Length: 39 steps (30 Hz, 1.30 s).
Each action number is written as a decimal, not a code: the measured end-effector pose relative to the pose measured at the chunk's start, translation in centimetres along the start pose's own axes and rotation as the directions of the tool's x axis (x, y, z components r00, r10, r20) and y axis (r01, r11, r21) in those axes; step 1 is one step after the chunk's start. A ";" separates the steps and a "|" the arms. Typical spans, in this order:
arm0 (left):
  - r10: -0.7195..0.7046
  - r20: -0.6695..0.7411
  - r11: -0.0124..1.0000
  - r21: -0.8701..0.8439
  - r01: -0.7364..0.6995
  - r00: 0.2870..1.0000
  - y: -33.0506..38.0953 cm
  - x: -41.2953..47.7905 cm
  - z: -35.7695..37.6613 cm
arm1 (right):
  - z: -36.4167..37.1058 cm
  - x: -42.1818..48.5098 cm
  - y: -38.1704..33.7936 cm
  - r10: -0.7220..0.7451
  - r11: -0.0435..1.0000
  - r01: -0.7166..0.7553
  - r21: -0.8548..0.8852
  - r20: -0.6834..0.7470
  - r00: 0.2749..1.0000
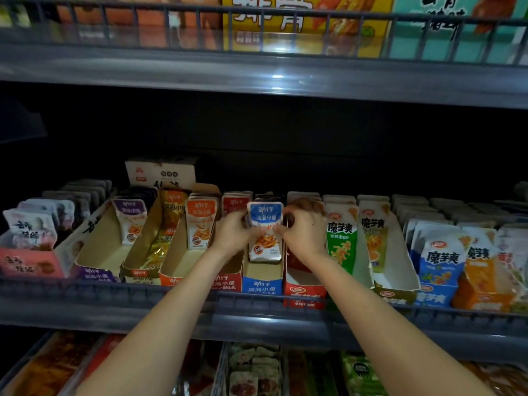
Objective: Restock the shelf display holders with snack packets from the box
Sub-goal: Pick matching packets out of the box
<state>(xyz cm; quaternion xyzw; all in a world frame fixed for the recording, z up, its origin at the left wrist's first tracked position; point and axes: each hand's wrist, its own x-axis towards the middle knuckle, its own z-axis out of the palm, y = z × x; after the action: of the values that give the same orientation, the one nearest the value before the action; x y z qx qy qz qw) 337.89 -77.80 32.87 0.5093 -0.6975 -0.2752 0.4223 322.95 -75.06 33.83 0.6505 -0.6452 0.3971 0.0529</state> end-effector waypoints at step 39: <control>0.045 -0.123 0.900 0.435 0.013 0.991 0.3 -1.6 -0.3 | -3.2 -2.0 -0.8 0.113 0.994 -0.113 -0.006 0.091 0.989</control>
<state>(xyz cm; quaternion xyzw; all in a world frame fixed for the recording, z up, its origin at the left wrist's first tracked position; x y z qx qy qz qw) 338.20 -76.21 32.73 0.6019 -0.7165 -0.0753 0.3446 322.48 -71.50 35.16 0.6301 -0.6831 0.3692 0.0013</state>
